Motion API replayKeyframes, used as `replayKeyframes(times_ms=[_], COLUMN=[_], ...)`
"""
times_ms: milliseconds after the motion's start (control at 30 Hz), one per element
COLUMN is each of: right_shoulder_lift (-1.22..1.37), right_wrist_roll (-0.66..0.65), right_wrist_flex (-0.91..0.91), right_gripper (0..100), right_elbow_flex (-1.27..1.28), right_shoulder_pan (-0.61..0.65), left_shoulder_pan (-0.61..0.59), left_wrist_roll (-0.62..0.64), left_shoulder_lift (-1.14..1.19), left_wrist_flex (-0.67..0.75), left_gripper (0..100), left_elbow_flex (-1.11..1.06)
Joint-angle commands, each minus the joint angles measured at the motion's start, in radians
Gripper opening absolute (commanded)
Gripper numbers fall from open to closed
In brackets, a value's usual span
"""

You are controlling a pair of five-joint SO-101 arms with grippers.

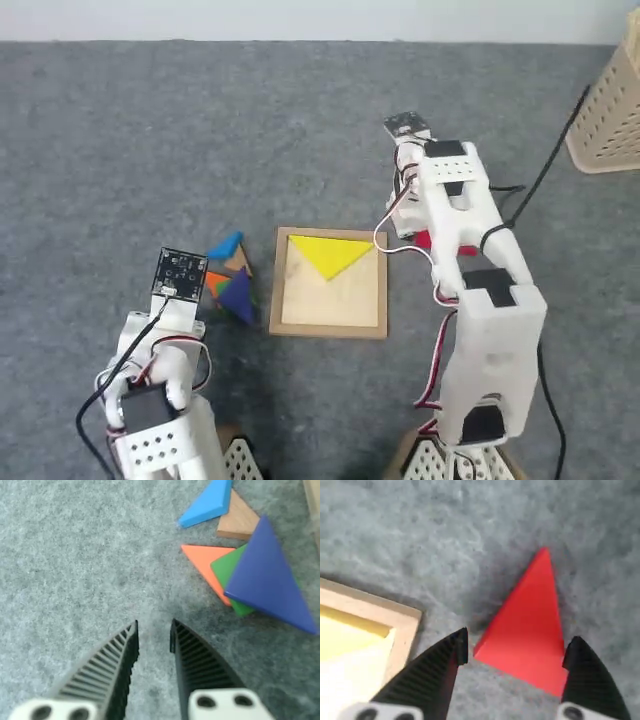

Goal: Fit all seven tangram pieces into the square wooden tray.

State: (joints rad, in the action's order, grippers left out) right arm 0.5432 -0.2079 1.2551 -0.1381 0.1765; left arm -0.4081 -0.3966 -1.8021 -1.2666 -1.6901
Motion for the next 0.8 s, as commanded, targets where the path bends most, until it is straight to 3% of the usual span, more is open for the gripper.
replayKeyframes(times_ms=[0, 167, 467, 633, 767], right_shoulder_lift=[0.01, 0.022, -0.001, -0.156, -0.22], right_wrist_roll=[-0.014, -0.014, -0.052, -0.055, -0.158], right_wrist_flex=[-0.015, 0.027, 0.044, 0.127, 0.139], right_gripper=[28.4, 21.1, 26.8, 27.3, 27.3], right_elbow_flex=[-0.009, -0.009, -0.015, -0.009, 0.032], right_shoulder_pan=[0.001, -0.038, -0.018, -0.018, -0.019], left_shoulder_pan=[-0.002, -0.002, -0.002, -0.002, -0.002], left_wrist_roll=[-0.014, -0.014, -0.014, -0.014, -0.014], left_shoulder_lift=[-0.014, -0.014, -0.014, -0.014, -0.014], left_wrist_flex=[-0.002, -0.002, -0.002, -0.002, -0.002], left_gripper=[10, 10, 10, 10, 10], left_elbow_flex=[0.004, 0.004, 0.004, 0.004, 0.004])
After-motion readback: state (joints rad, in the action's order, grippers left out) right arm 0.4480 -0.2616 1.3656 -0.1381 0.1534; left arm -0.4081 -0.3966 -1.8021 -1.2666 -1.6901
